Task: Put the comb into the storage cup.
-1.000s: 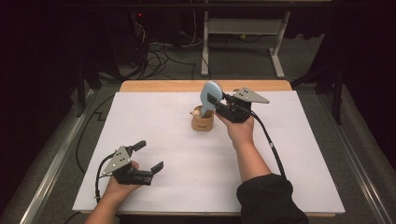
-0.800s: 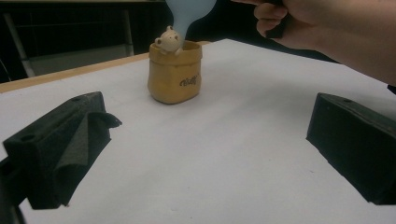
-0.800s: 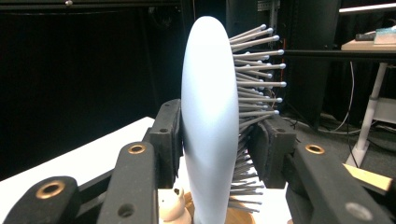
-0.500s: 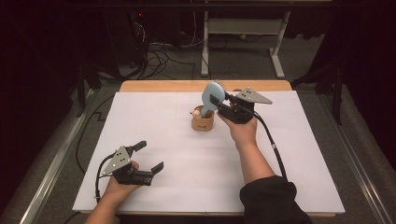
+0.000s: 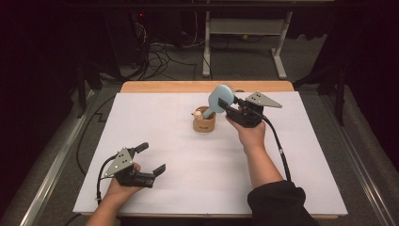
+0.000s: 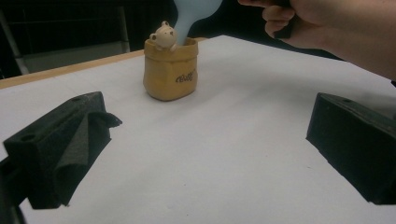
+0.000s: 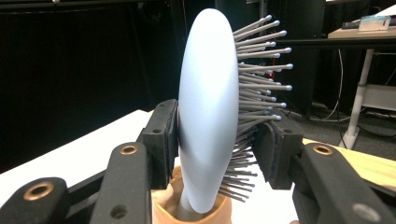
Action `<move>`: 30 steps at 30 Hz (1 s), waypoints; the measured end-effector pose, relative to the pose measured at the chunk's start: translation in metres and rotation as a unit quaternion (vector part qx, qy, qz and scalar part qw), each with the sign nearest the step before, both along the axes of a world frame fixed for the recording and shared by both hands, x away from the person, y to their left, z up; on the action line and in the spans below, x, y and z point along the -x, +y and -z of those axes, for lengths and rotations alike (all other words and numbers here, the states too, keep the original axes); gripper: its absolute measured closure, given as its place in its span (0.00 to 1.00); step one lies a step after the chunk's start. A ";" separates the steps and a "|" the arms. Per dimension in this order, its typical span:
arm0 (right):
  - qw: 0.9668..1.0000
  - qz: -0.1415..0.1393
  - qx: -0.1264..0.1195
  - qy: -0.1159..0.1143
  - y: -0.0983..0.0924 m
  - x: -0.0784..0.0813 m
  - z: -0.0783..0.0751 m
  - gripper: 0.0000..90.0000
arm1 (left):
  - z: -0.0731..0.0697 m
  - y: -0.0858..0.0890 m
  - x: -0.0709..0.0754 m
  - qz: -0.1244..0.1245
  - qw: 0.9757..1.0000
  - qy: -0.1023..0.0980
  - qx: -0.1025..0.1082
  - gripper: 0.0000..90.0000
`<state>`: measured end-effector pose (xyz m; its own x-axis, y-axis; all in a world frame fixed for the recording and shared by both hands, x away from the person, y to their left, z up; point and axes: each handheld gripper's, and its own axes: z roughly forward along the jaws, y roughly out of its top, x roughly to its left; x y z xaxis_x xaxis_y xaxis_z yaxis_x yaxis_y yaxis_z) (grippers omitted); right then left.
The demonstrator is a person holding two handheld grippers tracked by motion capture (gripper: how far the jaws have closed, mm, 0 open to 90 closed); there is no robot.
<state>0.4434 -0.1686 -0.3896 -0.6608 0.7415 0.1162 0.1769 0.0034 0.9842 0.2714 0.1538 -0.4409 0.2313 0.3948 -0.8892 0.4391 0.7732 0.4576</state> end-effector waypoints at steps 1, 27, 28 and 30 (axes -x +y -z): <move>1.000 0.001 -0.001 0.001 -0.001 0.000 0.001 0.61 | 0.000 0.000 0.000 0.000 1.000 0.000 0.000 0.01; 1.000 0.004 -0.005 0.020 -0.011 0.000 0.000 0.38 | 0.001 -0.002 0.000 0.001 1.000 0.006 -0.001 0.01; 1.000 0.004 -0.005 0.022 -0.011 0.000 0.000 0.37 | 0.001 -0.002 0.000 0.002 1.000 0.006 -0.001 0.01; 1.000 0.003 -0.004 0.024 -0.012 0.000 0.000 0.36 | 0.001 -0.002 0.000 0.003 1.000 0.007 -0.001 0.01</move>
<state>0.4437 -0.1804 -0.3899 -0.6492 0.7451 0.1528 0.2233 -0.0053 0.9747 0.2710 0.1516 -0.4419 0.2219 0.3947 -0.8916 0.4496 0.7700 0.4528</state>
